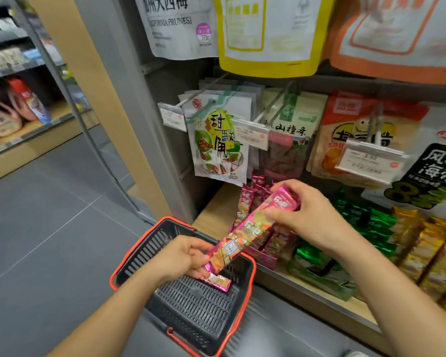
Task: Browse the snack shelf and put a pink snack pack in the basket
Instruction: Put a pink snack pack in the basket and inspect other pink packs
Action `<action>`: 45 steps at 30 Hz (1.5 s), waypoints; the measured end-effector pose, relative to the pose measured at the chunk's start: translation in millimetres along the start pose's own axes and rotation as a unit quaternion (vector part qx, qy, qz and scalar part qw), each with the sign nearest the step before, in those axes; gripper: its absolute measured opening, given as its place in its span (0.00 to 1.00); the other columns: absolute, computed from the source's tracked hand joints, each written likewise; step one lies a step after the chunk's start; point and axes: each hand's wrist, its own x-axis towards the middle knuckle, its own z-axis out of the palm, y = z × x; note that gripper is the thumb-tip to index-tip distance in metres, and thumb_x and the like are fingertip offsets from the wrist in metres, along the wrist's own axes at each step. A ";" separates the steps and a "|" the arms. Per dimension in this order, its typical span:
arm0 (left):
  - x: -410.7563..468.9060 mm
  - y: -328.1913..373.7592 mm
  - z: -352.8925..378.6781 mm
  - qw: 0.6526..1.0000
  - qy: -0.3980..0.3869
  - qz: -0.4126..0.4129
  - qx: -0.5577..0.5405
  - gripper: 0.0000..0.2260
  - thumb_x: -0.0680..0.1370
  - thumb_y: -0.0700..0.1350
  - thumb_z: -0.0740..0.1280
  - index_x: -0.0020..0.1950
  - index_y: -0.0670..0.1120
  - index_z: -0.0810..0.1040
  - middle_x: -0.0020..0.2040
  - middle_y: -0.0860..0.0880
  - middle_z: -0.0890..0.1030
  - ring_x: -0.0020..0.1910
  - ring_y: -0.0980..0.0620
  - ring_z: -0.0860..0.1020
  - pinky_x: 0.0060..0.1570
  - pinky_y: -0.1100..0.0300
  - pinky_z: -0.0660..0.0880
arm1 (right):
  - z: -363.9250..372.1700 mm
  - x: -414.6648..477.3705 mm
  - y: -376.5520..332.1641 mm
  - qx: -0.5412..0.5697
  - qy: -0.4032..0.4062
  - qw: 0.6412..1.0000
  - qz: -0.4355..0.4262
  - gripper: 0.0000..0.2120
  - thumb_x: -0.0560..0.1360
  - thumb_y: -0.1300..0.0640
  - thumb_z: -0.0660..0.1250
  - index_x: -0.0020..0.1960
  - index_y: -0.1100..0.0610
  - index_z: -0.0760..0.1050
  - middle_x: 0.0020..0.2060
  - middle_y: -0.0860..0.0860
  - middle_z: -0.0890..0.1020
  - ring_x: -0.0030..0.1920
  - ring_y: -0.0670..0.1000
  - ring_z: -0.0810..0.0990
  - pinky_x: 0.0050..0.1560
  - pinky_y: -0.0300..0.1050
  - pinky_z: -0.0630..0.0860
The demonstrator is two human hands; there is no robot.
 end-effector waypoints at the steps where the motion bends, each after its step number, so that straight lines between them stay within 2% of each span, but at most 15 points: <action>1: 9.2 2.4 0.7 0.999 -0.013 -0.011 0.039 0.10 0.79 0.34 0.64 0.59 0.43 0.78 0.34 0.50 0.84 0.33 0.57 0.82 0.33 0.66 0.76 | 2.0 0.1 -0.1 -0.060 0.004 0.998 -0.020 0.17 0.69 0.55 0.77 0.55 0.50 0.74 0.43 0.45 0.82 0.41 0.44 0.82 0.42 0.40 0.79; 4: 42.4 23.6 3.8 0.981 -0.011 0.019 0.194 0.11 0.77 0.34 0.66 0.58 0.43 0.80 0.36 0.55 0.82 0.37 0.60 0.80 0.37 0.69 0.72 | 6.8 0.4 2.3 -0.125 0.040 0.990 -0.046 0.18 0.69 0.52 0.77 0.53 0.43 0.72 0.41 0.38 0.79 0.42 0.37 0.78 0.41 0.31 0.71; 6: 66.9 45.3 6.6 0.941 0.083 0.088 0.318 0.15 0.76 0.35 0.67 0.60 0.47 0.81 0.47 0.53 0.82 0.48 0.56 0.79 0.46 0.71 0.70 | 8.8 1.4 5.6 -0.151 0.074 0.984 -0.054 0.18 0.71 0.51 0.76 0.56 0.43 0.73 0.40 0.37 0.78 0.43 0.39 0.78 0.44 0.35 0.73; 8: 87.5 68.2 10.8 0.897 0.157 0.182 0.372 0.20 0.74 0.35 0.65 0.65 0.48 0.78 0.60 0.49 0.80 0.60 0.51 0.76 0.59 0.67 0.68 | 8.5 2.9 8.2 -0.171 0.098 0.978 -0.062 0.19 0.72 0.51 0.74 0.61 0.46 0.74 0.44 0.40 0.80 0.48 0.46 0.80 0.51 0.44 0.77; 11: 121.3 91.6 20.2 0.827 0.121 0.265 0.481 0.30 0.74 0.36 0.65 0.75 0.52 0.65 0.74 0.46 0.67 0.72 0.45 0.65 0.70 0.55 0.64 | 8.2 3.8 11.0 -0.167 0.110 0.977 -0.077 0.18 0.74 0.51 0.71 0.63 0.48 0.74 0.51 0.44 0.82 0.53 0.47 0.80 0.55 0.47 0.77; 14: 149.5 103.1 31.6 0.782 0.072 0.209 0.583 0.42 0.73 0.41 0.71 0.79 0.58 0.49 0.80 0.48 0.51 0.76 0.44 0.55 0.72 0.49 0.63 | 9.6 4.4 13.8 -0.167 0.112 0.975 -0.090 0.19 0.75 0.51 0.70 0.65 0.48 0.73 0.54 0.42 0.81 0.55 0.44 0.78 0.57 0.43 0.75; 17: 164.2 105.0 35.3 0.787 0.077 0.200 0.579 0.41 0.76 0.43 0.69 0.79 0.56 0.46 0.78 0.48 0.57 0.74 0.43 0.60 0.70 0.50 0.65 | 9.7 4.2 15.3 -0.174 0.126 0.971 -0.100 0.20 0.75 0.51 0.69 0.67 0.48 0.73 0.56 0.42 0.79 0.57 0.44 0.76 0.59 0.43 0.73; 20: 167.6 102.8 30.9 0.779 0.088 0.219 0.581 0.32 0.76 0.45 0.68 0.77 0.57 0.57 0.73 0.47 0.65 0.69 0.42 0.67 0.66 0.50 0.69 | 7.8 3.6 16.6 -0.146 0.143 0.974 -0.097 0.21 0.74 0.51 0.71 0.65 0.46 0.72 0.53 0.41 0.80 0.54 0.41 0.78 0.56 0.40 0.75; 22: 165.2 101.9 28.0 0.774 0.079 0.218 0.590 0.31 0.74 0.47 0.71 0.74 0.57 0.62 0.70 0.47 0.68 0.67 0.42 0.69 0.64 0.49 0.71 | 8.0 2.4 16.7 -0.114 0.155 0.977 -0.089 0.22 0.72 0.51 0.73 0.63 0.44 0.72 0.49 0.38 0.80 0.50 0.38 0.79 0.51 0.33 0.75; 24: 161.6 101.5 24.6 0.771 0.073 0.210 0.597 0.33 0.71 0.48 0.74 0.72 0.56 0.63 0.68 0.47 0.70 0.65 0.43 0.72 0.61 0.48 0.74 | 8.4 1.8 15.6 -0.072 0.166 0.980 -0.083 0.23 0.69 0.53 0.77 0.60 0.43 0.73 0.45 0.36 0.80 0.48 0.34 0.78 0.47 0.25 0.73; 28: 150.9 99.9 21.5 0.750 0.046 0.210 0.626 0.42 0.67 0.49 0.78 0.75 0.50 0.58 0.68 0.45 0.70 0.65 0.43 0.71 0.60 0.50 0.73 | 9.5 2.3 12.3 -0.034 0.151 0.986 -0.066 0.18 0.66 0.52 0.79 0.49 0.39 0.75 0.42 0.33 0.81 0.45 0.32 0.78 0.42 0.23 0.71; 31: 145.8 95.5 18.0 0.764 0.010 0.217 0.608 0.44 0.67 0.50 0.79 0.75 0.52 0.55 0.62 0.46 0.77 0.57 0.45 0.77 0.54 0.51 0.76 | 10.4 3.8 12.0 -0.034 0.133 0.990 -0.045 0.16 0.67 0.51 0.78 0.43 0.37 0.73 0.39 0.33 0.81 0.44 0.29 0.76 0.38 0.21 0.69; 36: 144.8 87.2 12.6 0.752 0.010 0.276 0.599 0.37 0.68 0.48 0.77 0.74 0.52 0.64 0.64 0.49 0.75 0.61 0.46 0.75 0.56 0.57 0.72 | 11.9 4.4 13.5 -0.077 0.116 0.989 -0.040 0.17 0.70 0.53 0.76 0.47 0.38 0.71 0.40 0.35 0.78 0.43 0.26 0.74 0.39 0.19 0.66; 42: 162.4 84.7 6.8 0.790 0.068 0.286 0.538 0.33 0.70 0.44 0.73 0.73 0.54 0.65 0.68 0.48 0.71 0.63 0.45 0.74 0.62 0.54 0.72 | 15.1 4.4 16.7 -0.109 0.114 0.986 -0.049 0.17 0.70 0.54 0.76 0.44 0.37 0.70 0.43 0.39 0.80 0.45 0.37 0.78 0.46 0.31 0.73; 45: 172.8 78.8 8.0 0.805 0.089 0.271 0.521 0.34 0.73 0.42 0.72 0.75 0.55 0.62 0.72 0.48 0.67 0.65 0.43 0.73 0.63 0.52 0.73 | 19.5 2.6 17.3 -0.102 0.126 0.985 -0.067 0.17 0.70 0.56 0.76 0.45 0.38 0.71 0.42 0.37 0.80 0.46 0.35 0.78 0.45 0.27 0.71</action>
